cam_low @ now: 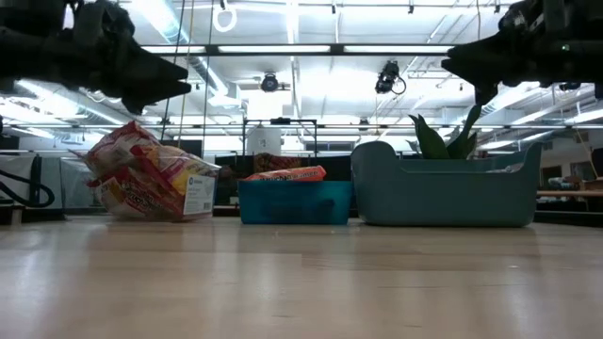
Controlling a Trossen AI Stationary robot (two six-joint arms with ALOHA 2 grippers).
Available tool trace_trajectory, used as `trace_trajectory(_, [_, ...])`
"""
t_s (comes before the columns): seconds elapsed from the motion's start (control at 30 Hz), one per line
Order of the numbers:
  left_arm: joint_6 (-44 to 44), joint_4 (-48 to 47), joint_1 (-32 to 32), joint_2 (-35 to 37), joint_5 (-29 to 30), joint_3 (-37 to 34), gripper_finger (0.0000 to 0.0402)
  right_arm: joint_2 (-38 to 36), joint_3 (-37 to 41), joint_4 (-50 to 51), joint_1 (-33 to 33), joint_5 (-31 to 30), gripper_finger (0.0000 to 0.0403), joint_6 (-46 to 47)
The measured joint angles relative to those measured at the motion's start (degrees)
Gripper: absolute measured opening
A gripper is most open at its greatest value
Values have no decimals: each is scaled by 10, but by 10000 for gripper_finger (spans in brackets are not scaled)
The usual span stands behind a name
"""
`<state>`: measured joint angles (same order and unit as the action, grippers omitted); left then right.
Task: Sort Maruchan noodles
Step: Return to Home Position
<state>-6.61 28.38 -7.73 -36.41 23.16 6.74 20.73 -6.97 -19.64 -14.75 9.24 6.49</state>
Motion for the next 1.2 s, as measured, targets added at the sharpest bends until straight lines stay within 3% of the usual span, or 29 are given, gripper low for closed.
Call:
trace_trajectory(0.27, [0,70,33,52,-14,-61,160,-87,39,-4,-42,11,124,78])
trace_trajectory(0.53, [18,51,68,88,-42,-63,119,-171,66,26,-57,5,124,132])
trace_trajectory(0.63, [43,52,77,88,-54,-63,116,-180,66,29,-56,5,124,119])
trace_trajectory(0.77, [87,62,86,87,-23,-63,115,-180,66,38,-56,-12,124,90])
trace_trajectory(1.0, [88,56,102,87,21,-63,115,-173,66,40,-56,-38,124,-14])
trace_trajectory(1.2, [88,56,102,87,21,-63,115,-173,66,40,-56,-37,124,-20])
